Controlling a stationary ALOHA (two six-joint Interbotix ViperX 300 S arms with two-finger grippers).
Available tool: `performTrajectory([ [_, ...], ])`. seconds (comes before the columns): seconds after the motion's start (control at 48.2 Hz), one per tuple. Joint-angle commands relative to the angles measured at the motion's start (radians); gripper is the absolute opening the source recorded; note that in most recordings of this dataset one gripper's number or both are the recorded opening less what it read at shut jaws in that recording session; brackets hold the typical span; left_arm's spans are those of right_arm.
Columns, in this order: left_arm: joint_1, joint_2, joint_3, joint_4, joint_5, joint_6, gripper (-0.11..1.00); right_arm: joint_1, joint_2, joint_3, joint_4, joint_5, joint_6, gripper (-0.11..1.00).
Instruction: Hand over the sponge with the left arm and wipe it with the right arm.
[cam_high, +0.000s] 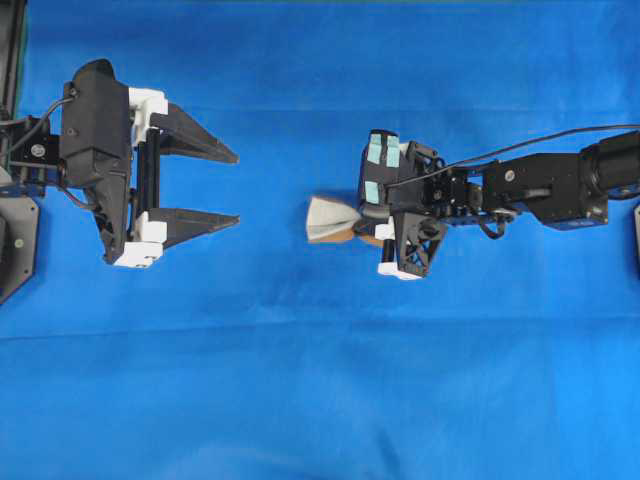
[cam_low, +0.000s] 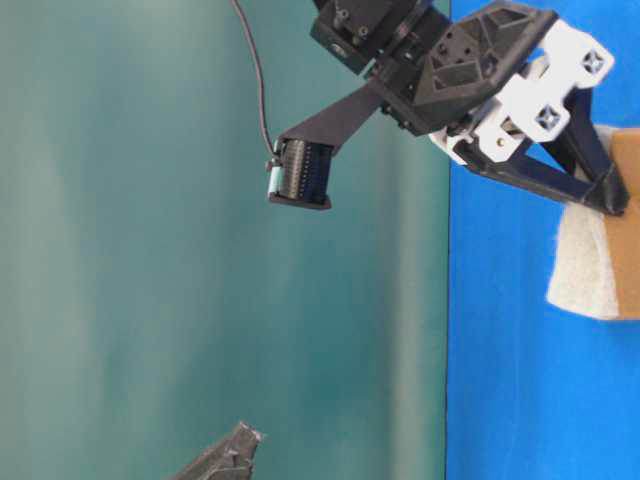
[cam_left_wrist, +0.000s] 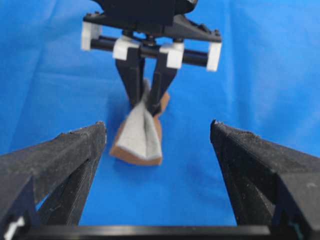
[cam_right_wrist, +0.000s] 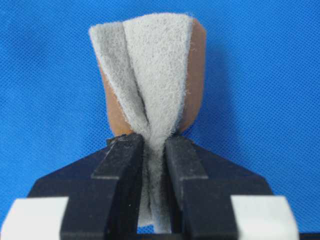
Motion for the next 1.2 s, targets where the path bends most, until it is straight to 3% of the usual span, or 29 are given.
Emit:
performTrajectory([
  [0.0, -0.003, -0.006, -0.011, 0.002, -0.009, 0.002, 0.82, 0.0, -0.002, 0.005, 0.003, -0.005, 0.002, 0.19],
  [0.291, -0.002, -0.006, -0.009, 0.0, -0.009, 0.002, 0.82, -0.127, -0.026, 0.04, -0.002, -0.011, -0.008, 0.19],
  [0.581, -0.002, -0.006, -0.006, 0.0, -0.009, 0.003, 0.82, -0.29, -0.04, 0.048, -0.055, -0.044, -0.014, 0.18],
  [0.726, -0.003, -0.006, -0.005, 0.0, -0.009, 0.003, 0.82, -0.304, -0.04, 0.04, -0.063, -0.048, -0.017, 0.19],
  [0.913, -0.002, -0.006, -0.005, 0.0, -0.009, 0.003, 0.82, -0.239, -0.04, 0.043, -0.055, -0.043, 0.002, 0.19],
  [1.183, -0.002, -0.006, -0.005, 0.0, -0.009, 0.003, 0.82, 0.003, -0.04, 0.031, -0.012, -0.04, 0.04, 0.19],
])
